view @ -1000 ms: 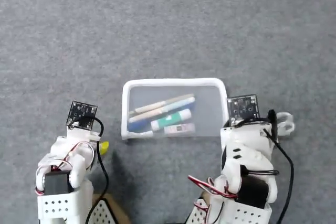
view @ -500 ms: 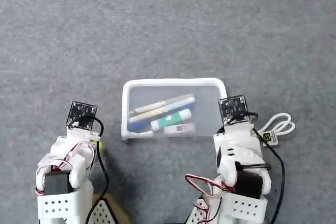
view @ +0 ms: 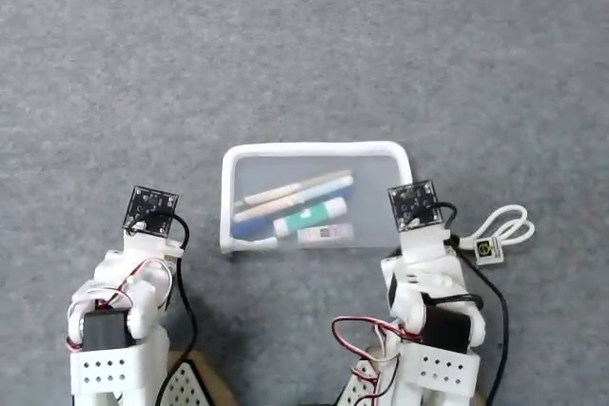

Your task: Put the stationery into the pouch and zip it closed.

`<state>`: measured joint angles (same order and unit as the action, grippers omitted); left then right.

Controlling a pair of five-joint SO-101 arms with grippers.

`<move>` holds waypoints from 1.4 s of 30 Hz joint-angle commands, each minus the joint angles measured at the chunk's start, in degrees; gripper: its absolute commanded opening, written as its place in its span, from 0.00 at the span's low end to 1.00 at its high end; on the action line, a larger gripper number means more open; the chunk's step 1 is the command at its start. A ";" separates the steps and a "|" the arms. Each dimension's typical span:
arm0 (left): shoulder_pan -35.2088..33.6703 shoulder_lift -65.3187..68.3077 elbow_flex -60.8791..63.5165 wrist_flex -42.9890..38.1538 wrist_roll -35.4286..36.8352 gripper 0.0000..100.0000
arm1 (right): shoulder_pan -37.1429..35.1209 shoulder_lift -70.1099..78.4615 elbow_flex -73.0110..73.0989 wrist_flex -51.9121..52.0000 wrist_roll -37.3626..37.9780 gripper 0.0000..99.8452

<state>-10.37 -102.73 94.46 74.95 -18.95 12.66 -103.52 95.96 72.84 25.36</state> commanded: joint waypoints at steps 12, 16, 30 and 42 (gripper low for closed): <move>-0.48 0.09 3.03 -2.46 -0.18 0.04 | -0.18 -3.56 0.57 1.58 0.26 0.01; -0.84 0.00 2.95 -2.46 -0.35 0.04 | -0.18 -3.56 0.57 1.58 0.26 0.01; -6.64 0.00 2.95 -2.37 -0.35 0.04 | -0.18 -3.56 0.57 1.58 0.26 0.01; 0.57 0.00 2.95 -2.37 -0.35 0.04 | -0.18 -3.56 0.57 1.58 0.26 0.01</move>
<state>-13.80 -102.37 96.40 73.71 -18.95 12.75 -103.52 96.04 74.15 25.36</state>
